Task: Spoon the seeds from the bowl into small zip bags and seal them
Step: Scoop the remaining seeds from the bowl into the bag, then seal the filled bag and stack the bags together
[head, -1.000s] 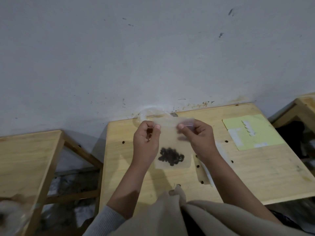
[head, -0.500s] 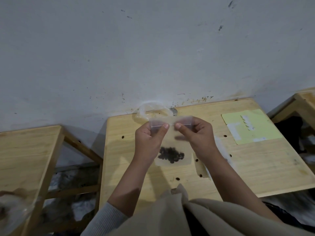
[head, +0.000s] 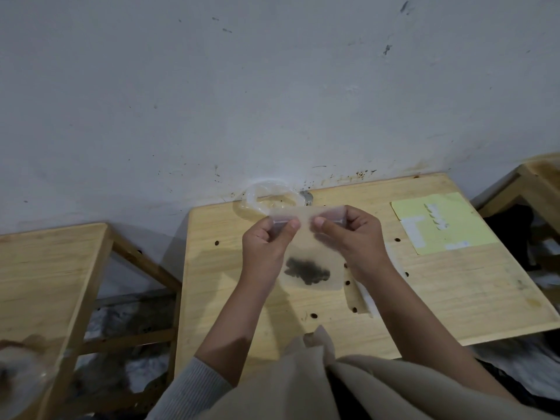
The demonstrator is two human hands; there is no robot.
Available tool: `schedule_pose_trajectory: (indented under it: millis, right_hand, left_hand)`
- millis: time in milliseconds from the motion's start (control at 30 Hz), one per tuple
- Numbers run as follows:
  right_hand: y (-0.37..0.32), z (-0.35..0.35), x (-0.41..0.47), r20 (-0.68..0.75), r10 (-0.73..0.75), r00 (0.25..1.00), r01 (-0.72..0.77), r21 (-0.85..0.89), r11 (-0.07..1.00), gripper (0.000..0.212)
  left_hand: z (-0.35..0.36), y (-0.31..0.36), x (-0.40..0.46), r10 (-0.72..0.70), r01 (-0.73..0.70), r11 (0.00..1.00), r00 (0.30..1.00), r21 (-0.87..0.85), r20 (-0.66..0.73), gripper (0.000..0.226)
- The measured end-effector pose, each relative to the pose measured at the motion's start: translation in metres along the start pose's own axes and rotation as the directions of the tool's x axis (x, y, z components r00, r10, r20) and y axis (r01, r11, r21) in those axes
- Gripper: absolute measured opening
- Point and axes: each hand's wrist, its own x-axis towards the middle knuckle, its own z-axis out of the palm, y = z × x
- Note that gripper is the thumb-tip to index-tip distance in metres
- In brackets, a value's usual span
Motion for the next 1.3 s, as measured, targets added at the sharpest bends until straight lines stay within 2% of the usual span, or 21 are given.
schedule_pose_trajectory:
  millis: [133,233,333,500,567,633,767,867,933,1033,1133,1300]
  right_hand:
    - [0.008,-0.008,-0.003,-0.103,0.053,0.993,-0.055,-0.023,0.998,0.007]
    - [0.015,-0.014,-0.005,-0.162,0.05,0.985,-0.06,-0.055,0.997,0.019]
    - [0.019,-0.021,-0.008,-0.189,0.075,0.979,-0.079,-0.014,0.997,0.019]
    - [0.023,-0.037,-0.011,-0.259,0.16,0.953,-0.147,0.068,0.987,0.013]
    - [0.024,-0.044,-0.013,-0.29,0.153,0.945,-0.143,0.058,0.988,0.013]
    - [0.025,-0.051,-0.013,-0.346,0.132,0.929,-0.129,0.032,0.991,0.022]
    - [0.03,-0.071,-0.006,-0.423,0.114,0.899,-0.161,-0.077,0.984,0.024]
    - [0.034,-0.09,0.004,-0.46,0.159,0.873,-0.235,-0.111,0.966,0.021]
    - [0.038,-0.103,0.012,-0.473,0.156,0.867,-0.276,-0.196,0.941,0.02]
    - [0.045,-0.119,0.025,-0.471,0.149,0.87,-0.313,-0.291,0.904,0.018]
    - [0.051,-0.134,0.037,-0.459,0.158,0.874,-0.32,-0.301,0.898,0.016]
    - [0.051,-0.164,0.067,-0.462,0.173,0.87,-0.332,-0.29,0.898,0.01]
  left_hand:
    - [-0.003,-0.003,-0.005,-0.019,0.017,1.0,0.996,0.024,0.086,0.015]
    - [-0.001,-0.007,-0.008,0.016,-0.019,0.999,0.996,0.031,0.083,0.017]
    - [0.006,-0.013,-0.009,-0.003,0.002,1.0,0.997,0.017,0.082,0.015]
    - [0.015,-0.025,-0.005,-0.128,0.131,0.99,0.99,-0.044,0.065,0.014]
    - [0.019,-0.029,-0.003,-0.197,0.203,0.978,0.976,-0.054,0.095,0.013]
    - [0.026,-0.034,-0.004,-0.27,0.279,0.959,0.953,-0.046,0.136,0.013]
    - [0.042,-0.05,-0.006,-0.37,0.367,0.929,0.911,0.047,0.184,0.011]
    - [0.056,-0.063,-0.007,-0.407,0.363,0.903,0.894,0.231,0.188,0.008]
    - [0.067,-0.071,-0.008,-0.423,0.358,0.879,0.891,0.315,0.168,0.011]
    - [0.081,-0.079,-0.007,-0.431,0.362,0.867,0.89,0.343,0.148,0.017]
    - [0.094,-0.085,0.003,-0.413,0.341,0.871,0.898,0.353,0.153,0.018]
    - [0.122,-0.088,0.021,-0.347,0.314,0.898,0.936,0.309,0.059,0.012]
